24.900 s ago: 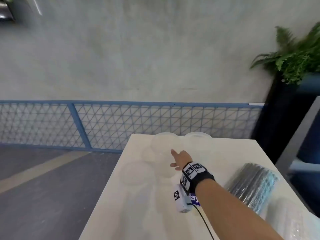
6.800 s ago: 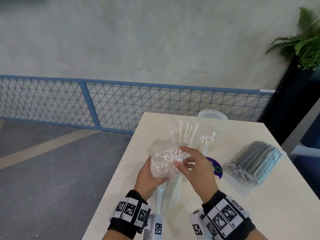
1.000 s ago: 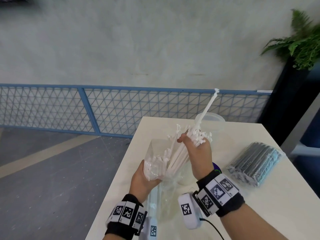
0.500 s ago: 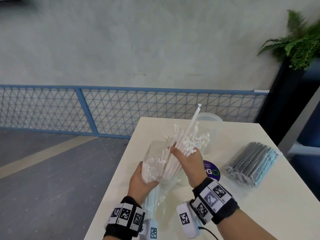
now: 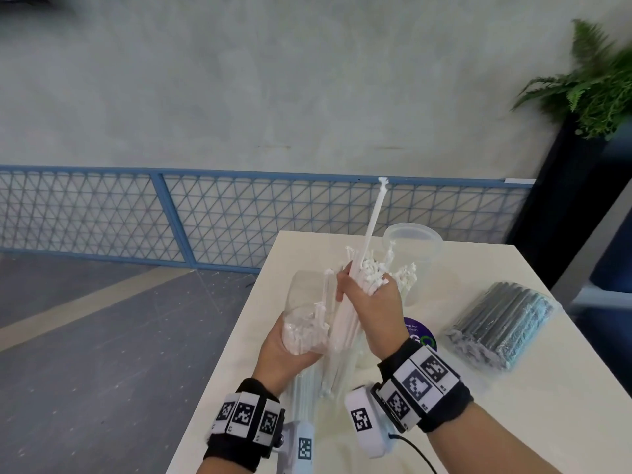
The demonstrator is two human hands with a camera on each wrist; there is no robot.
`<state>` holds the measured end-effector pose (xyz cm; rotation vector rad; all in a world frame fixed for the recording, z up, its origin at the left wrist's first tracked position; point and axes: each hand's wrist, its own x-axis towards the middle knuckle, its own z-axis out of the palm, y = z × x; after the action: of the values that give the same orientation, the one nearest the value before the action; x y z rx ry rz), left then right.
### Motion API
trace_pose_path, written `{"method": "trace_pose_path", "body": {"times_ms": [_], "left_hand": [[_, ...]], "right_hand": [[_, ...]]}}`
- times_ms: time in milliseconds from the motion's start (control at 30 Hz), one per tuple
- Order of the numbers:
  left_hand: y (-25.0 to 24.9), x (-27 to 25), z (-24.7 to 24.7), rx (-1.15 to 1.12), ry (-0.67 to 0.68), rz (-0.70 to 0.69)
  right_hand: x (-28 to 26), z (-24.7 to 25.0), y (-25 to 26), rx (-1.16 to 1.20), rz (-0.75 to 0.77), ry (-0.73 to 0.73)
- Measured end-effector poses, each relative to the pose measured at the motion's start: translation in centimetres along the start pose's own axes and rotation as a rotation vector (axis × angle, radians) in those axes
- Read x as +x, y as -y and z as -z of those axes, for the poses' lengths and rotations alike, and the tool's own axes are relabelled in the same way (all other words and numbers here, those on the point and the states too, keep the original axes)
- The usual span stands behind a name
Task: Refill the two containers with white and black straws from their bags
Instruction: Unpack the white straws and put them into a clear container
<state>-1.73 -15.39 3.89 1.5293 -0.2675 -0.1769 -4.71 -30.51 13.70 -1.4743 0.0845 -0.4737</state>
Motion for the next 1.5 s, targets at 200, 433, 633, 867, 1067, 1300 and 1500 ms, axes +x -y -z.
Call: {"method": "trace_pose_path", "body": {"times_ms": [200,433,633,867,1067,1300,1500], "left_hand": [[0.0,-0.1,-0.2,-0.017,-0.026,0.002],[-0.5,-0.3,-0.5,0.025,-0.052,-0.017],[-0.9,0.1,0.0,0.147,-0.058,-0.037],[-1.0,0.7,0.5,0.161,-0.098,0.027],[-0.9,1.1,1.2,0.137,-0.161,0.055],[-0.7,1.3,1.7,0.106,-0.246,0.044],[-1.0,0.9,1.5,0.086,-0.233,0.048]], "right_hand": [[1.0,0.6,0.9,-0.072,-0.058,0.046],[0.2,0.5,-0.8,-0.133,-0.206,0.04],[1.3,1.3,1.9,0.001,-0.028,-0.054],[4.1,3.4,2.9,0.158,-0.114,-0.296],[5.4,5.0,3.2,0.202,-0.147,-0.42],[7.1,6.3,5.2,0.205,-0.046,-0.522],[7.1,5.5,6.0,0.068,0.14,-0.461]]}}
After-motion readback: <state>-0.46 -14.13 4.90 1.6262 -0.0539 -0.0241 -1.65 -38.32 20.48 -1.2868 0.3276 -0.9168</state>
